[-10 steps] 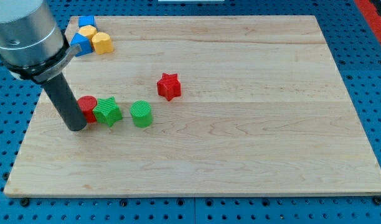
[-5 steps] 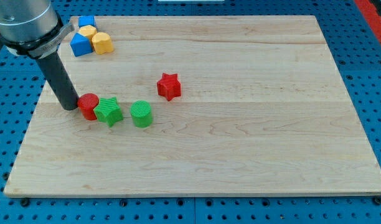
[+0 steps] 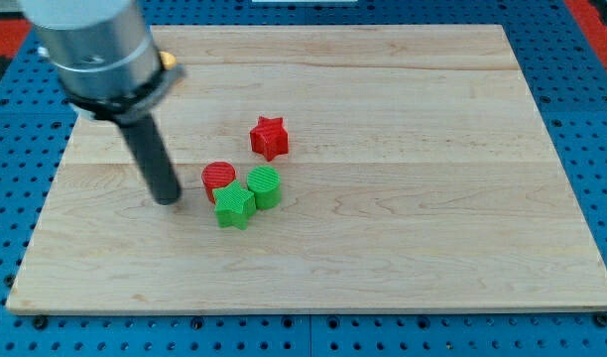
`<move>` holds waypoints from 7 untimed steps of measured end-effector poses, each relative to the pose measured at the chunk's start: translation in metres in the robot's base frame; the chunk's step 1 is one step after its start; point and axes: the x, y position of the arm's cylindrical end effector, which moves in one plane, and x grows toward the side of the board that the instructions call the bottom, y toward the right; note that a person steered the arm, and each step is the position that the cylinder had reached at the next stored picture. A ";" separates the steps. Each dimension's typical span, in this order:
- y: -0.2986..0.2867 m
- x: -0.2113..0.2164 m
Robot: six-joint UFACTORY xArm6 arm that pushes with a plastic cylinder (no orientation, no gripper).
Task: Push the green star towards the bottom right
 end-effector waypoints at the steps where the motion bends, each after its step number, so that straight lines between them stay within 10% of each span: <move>1: 0.104 0.004; 4: 0.062 0.038; 7: 0.275 0.053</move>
